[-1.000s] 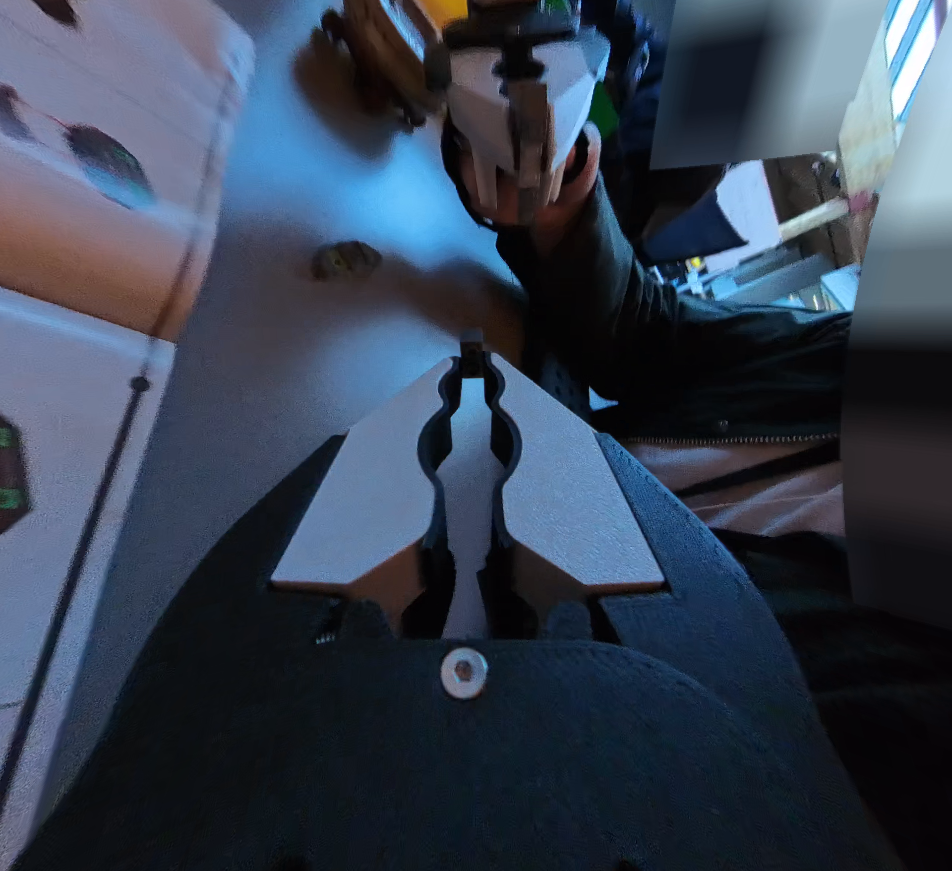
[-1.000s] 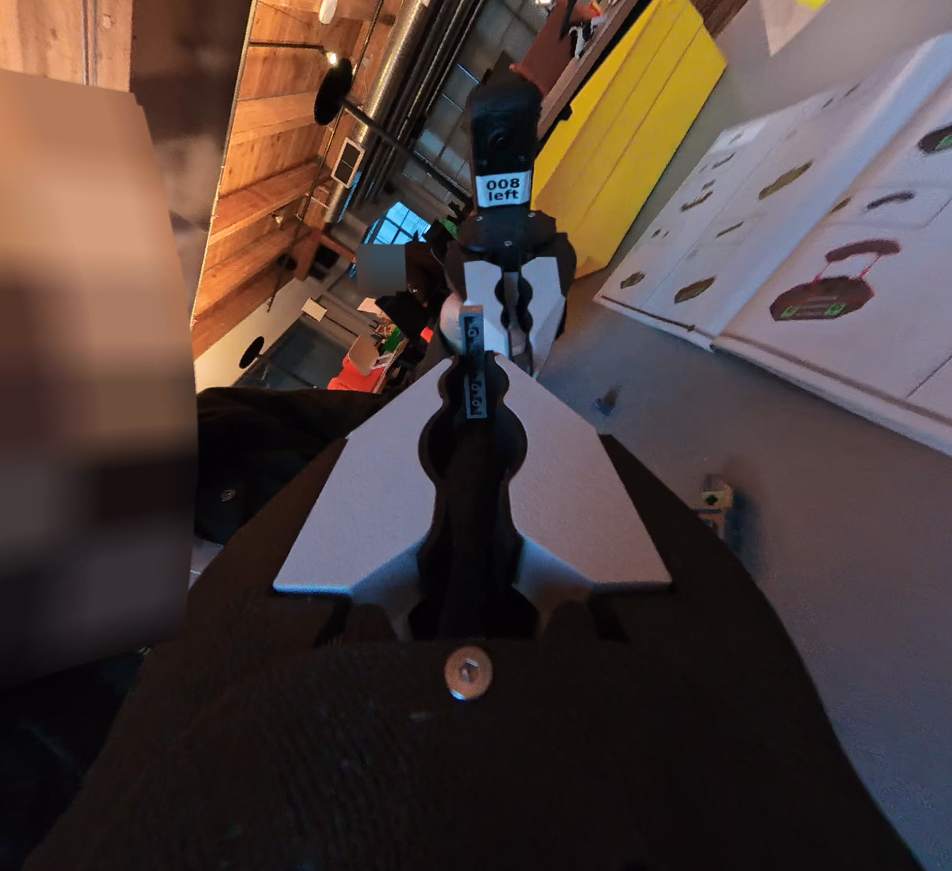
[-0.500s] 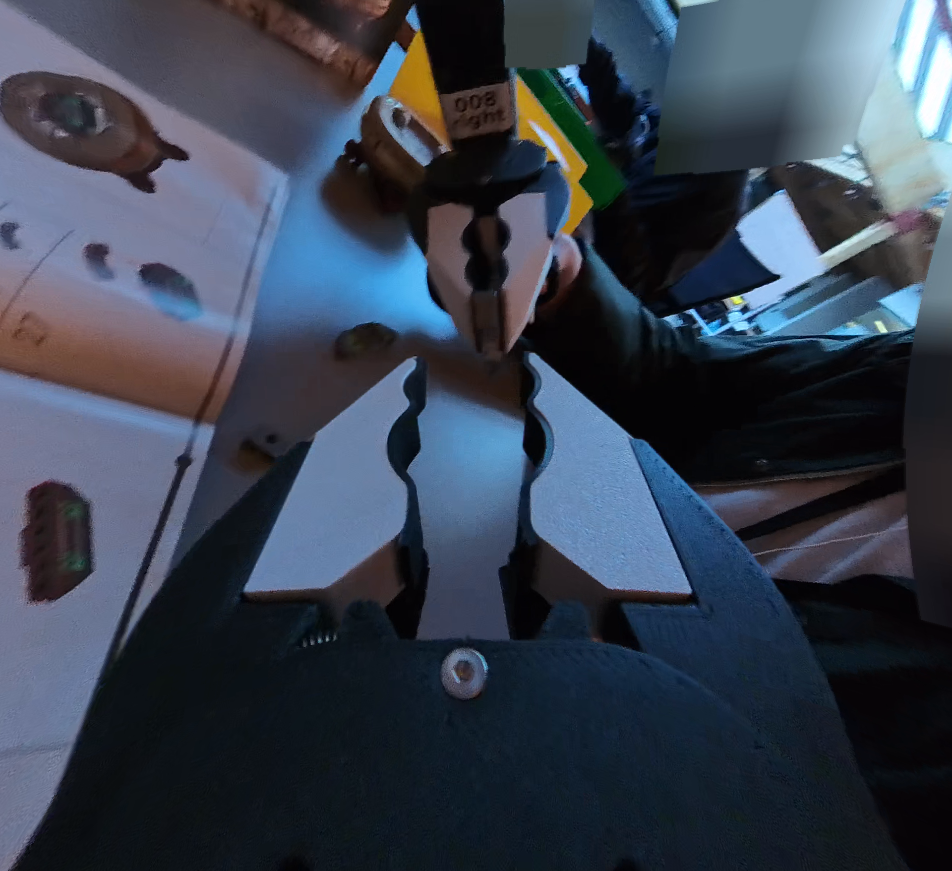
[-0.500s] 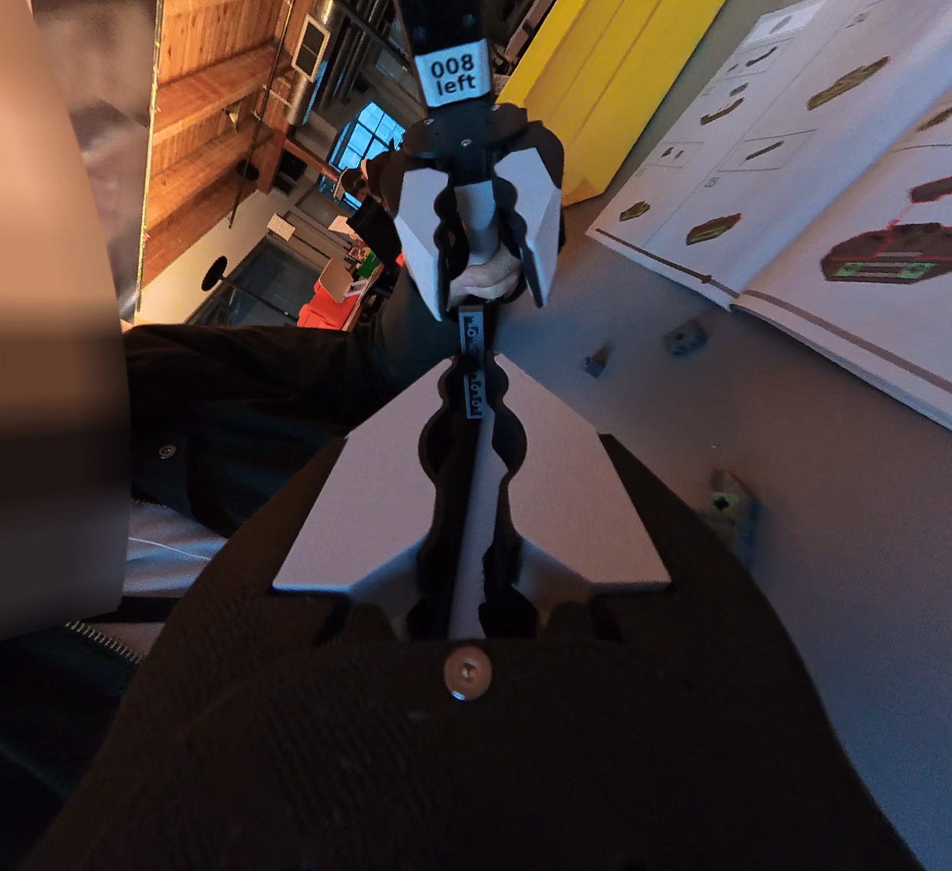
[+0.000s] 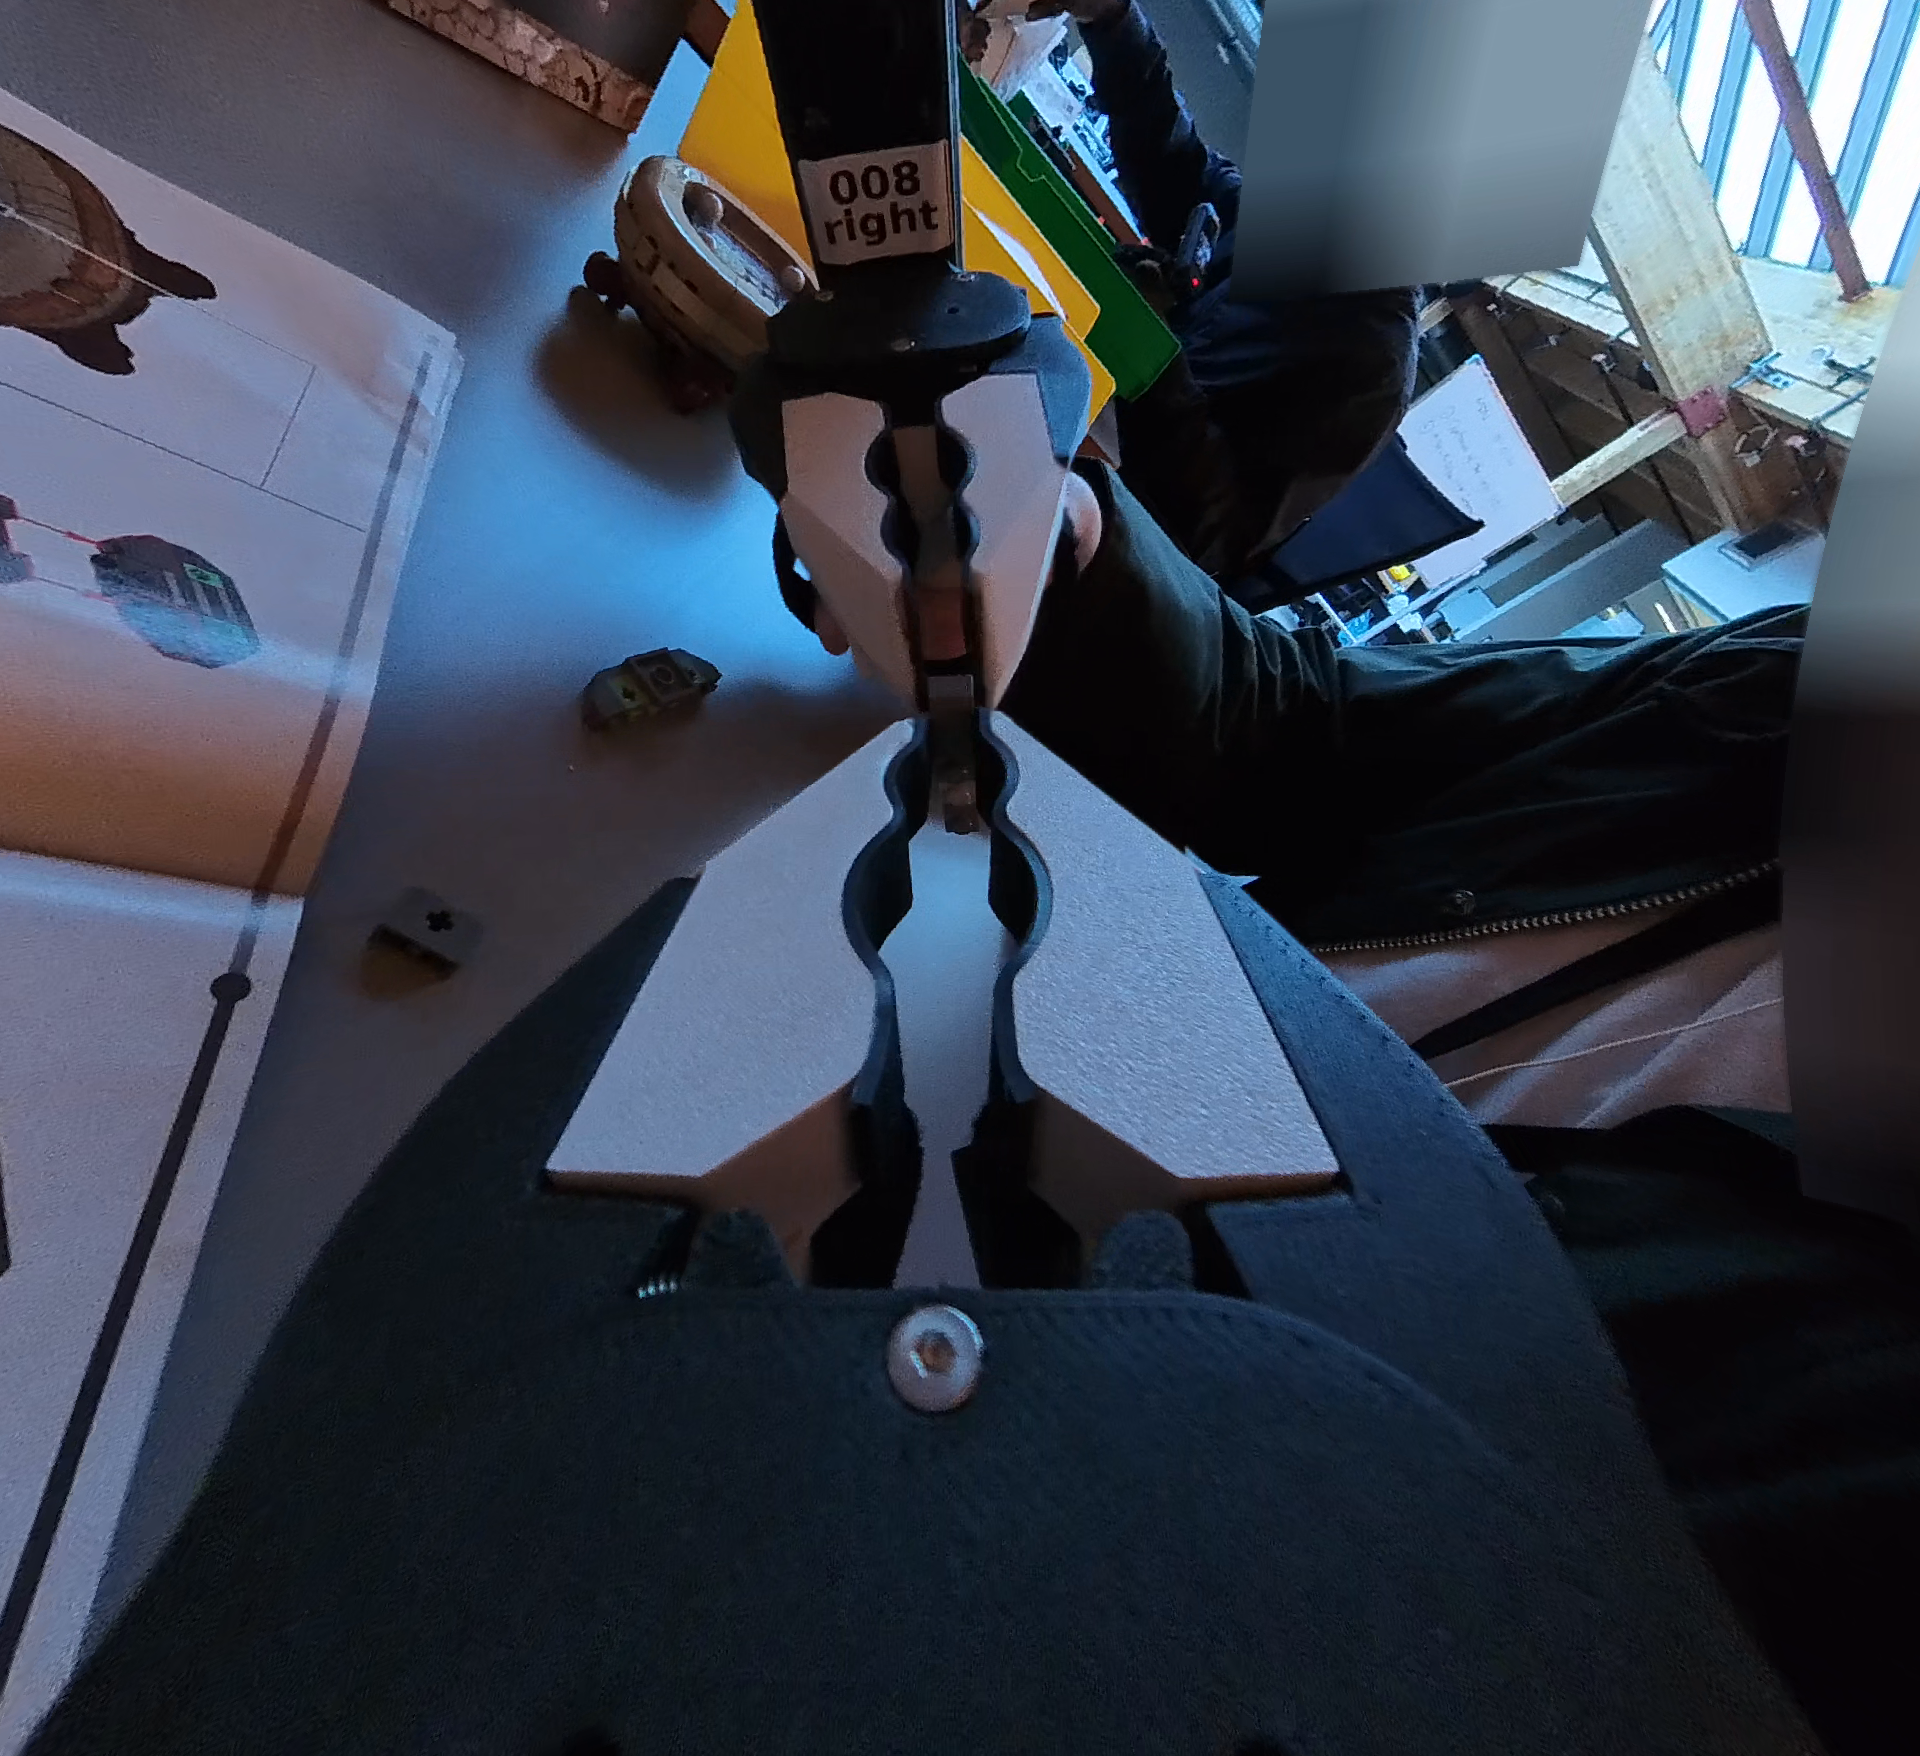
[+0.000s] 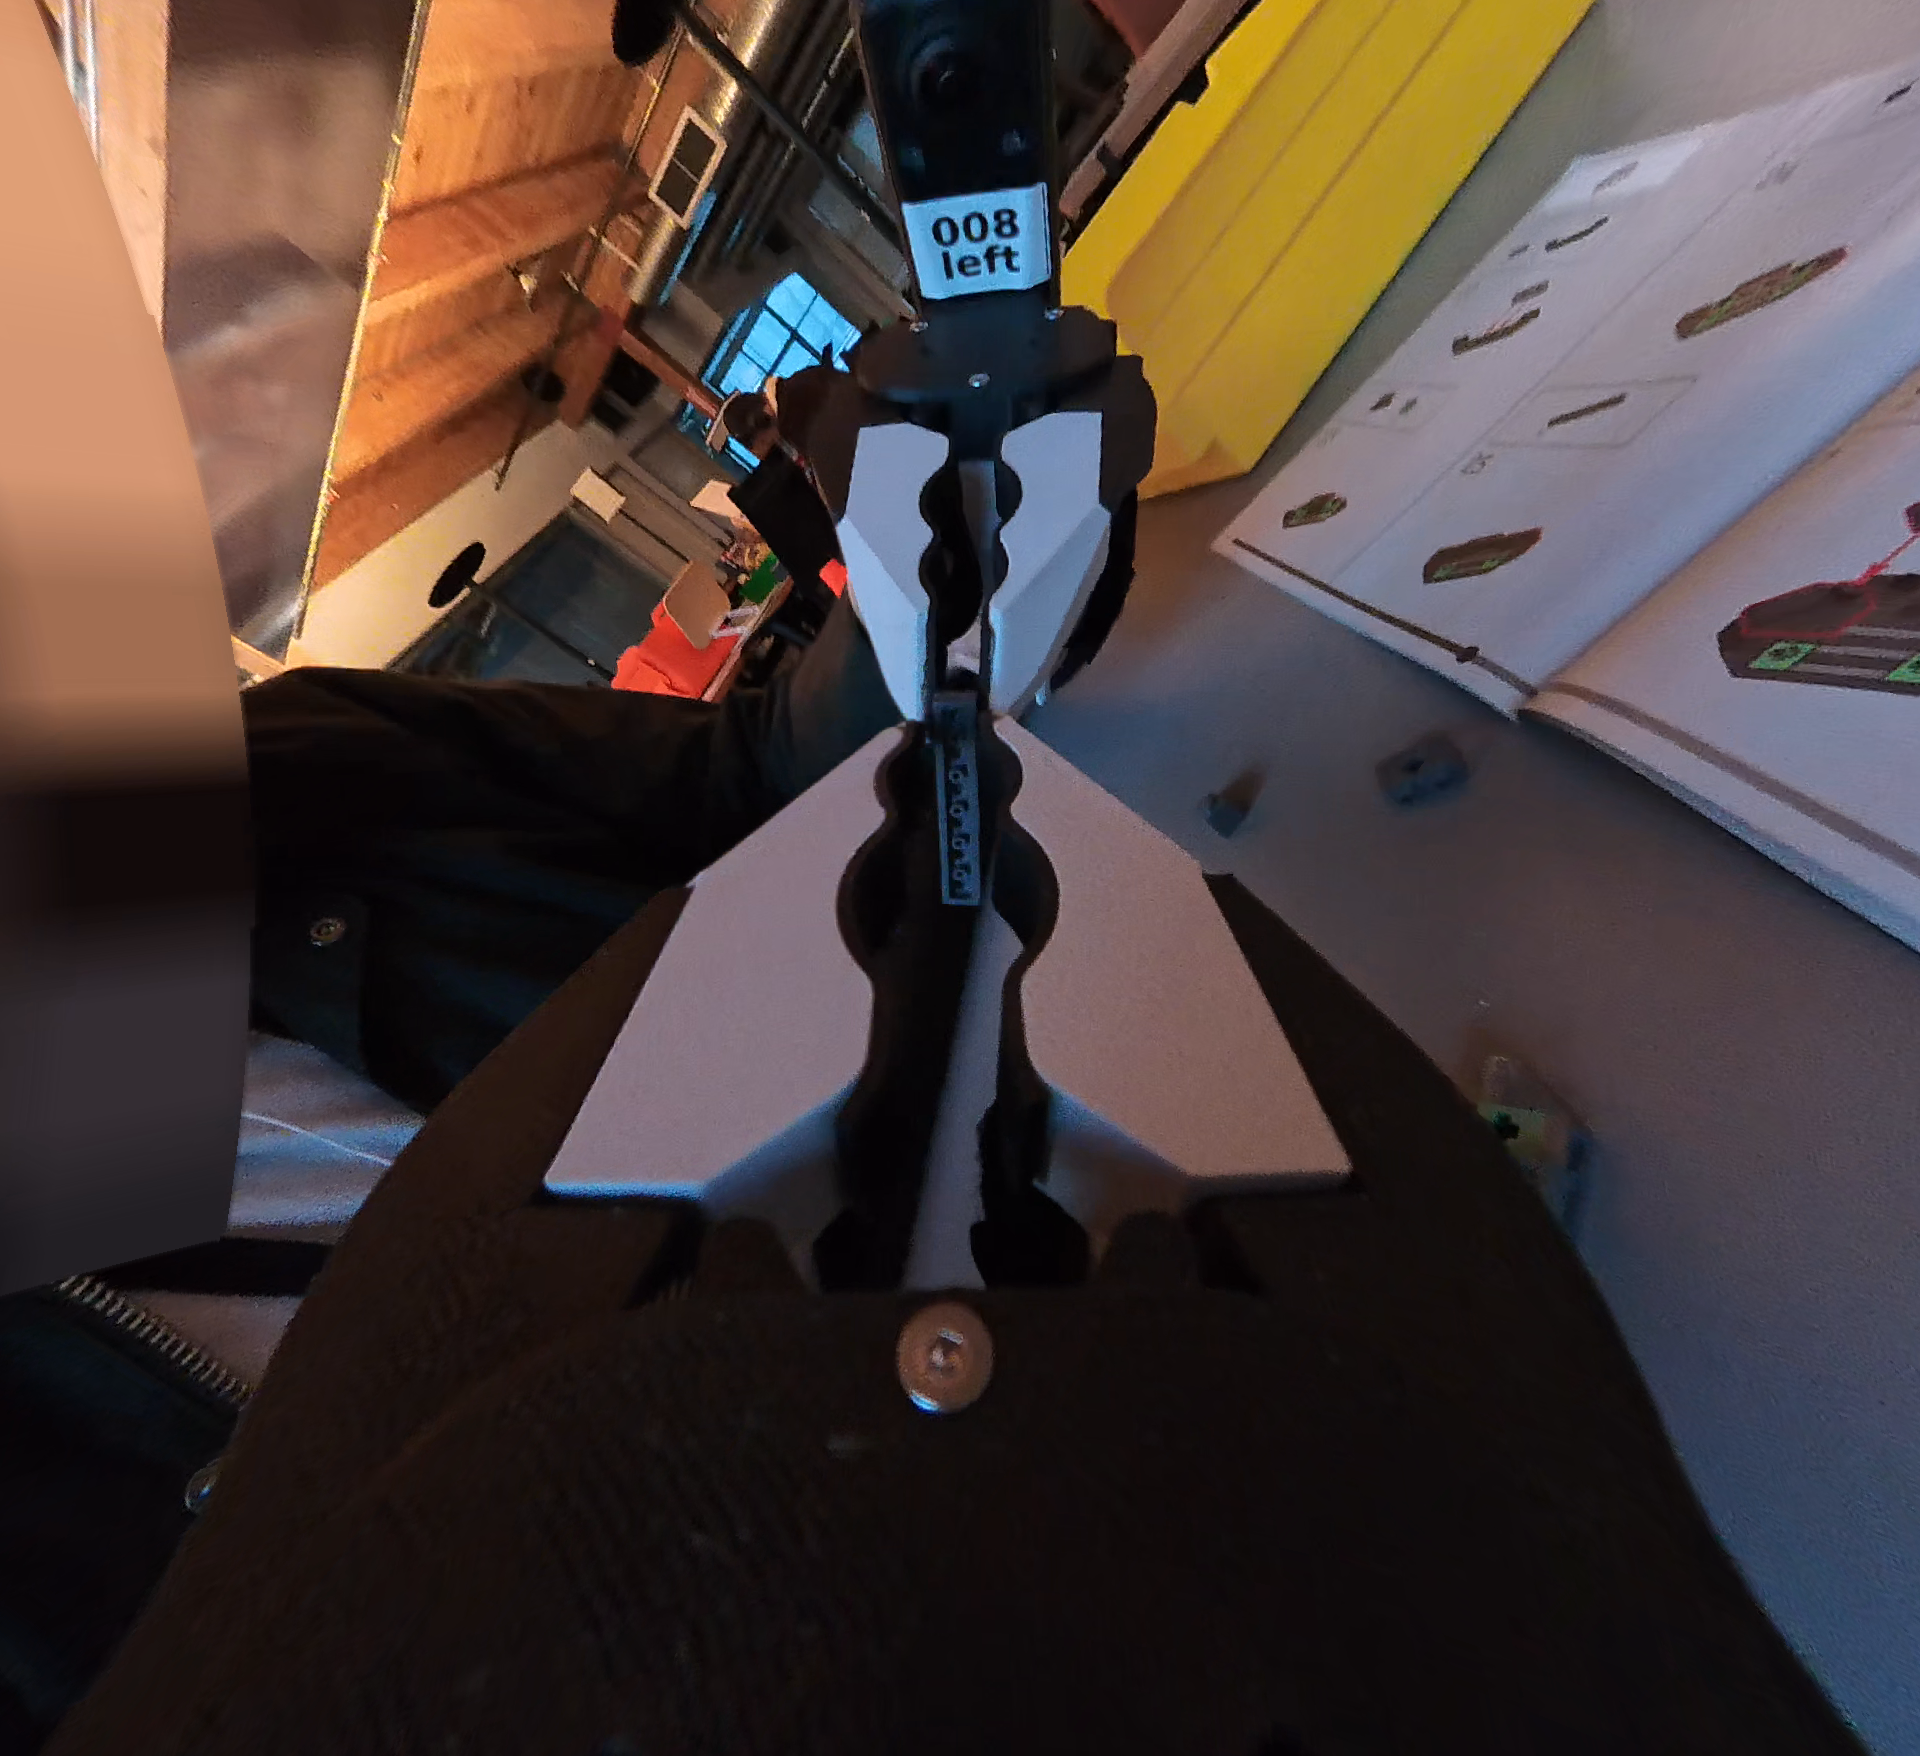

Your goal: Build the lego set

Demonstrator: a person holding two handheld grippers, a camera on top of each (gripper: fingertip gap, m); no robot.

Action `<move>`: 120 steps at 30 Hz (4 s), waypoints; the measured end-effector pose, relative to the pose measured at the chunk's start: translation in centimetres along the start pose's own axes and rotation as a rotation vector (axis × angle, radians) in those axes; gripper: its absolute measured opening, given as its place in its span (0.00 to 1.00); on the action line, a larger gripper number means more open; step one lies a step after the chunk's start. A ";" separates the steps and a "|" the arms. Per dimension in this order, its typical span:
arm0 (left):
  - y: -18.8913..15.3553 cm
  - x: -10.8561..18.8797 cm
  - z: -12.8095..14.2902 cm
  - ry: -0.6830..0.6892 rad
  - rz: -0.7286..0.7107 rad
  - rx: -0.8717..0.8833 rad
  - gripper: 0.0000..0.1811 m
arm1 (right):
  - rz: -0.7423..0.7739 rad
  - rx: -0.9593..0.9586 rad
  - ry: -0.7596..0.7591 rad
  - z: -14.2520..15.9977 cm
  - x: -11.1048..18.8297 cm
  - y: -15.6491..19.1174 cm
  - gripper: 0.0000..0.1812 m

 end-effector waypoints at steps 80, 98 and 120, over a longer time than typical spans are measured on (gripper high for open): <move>4.5 1.6 3.0 0.228 -0.324 -0.094 0.14 | 0.015 -0.163 -0.054 -0.7 2.5 -1.5 0.03; 2.6 -1.2 4.2 0.334 -0.296 -0.308 0.26 | 0.136 0.075 -0.130 -2.0 -0.1 -1.9 0.03; -1.4 1.1 -1.2 -0.051 0.024 -0.078 0.07 | 0.018 0.063 -0.147 -1.9 -0.3 0.9 0.03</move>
Point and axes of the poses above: each gripper's, where its closed fingertips meet, x back along the fingers, z out of its underside, y = z × x across the jaws, the point moved 1 cm from there along x, back along the fingers, and after that the axes turned 4 degrees about -x, right-handed, at the moved point
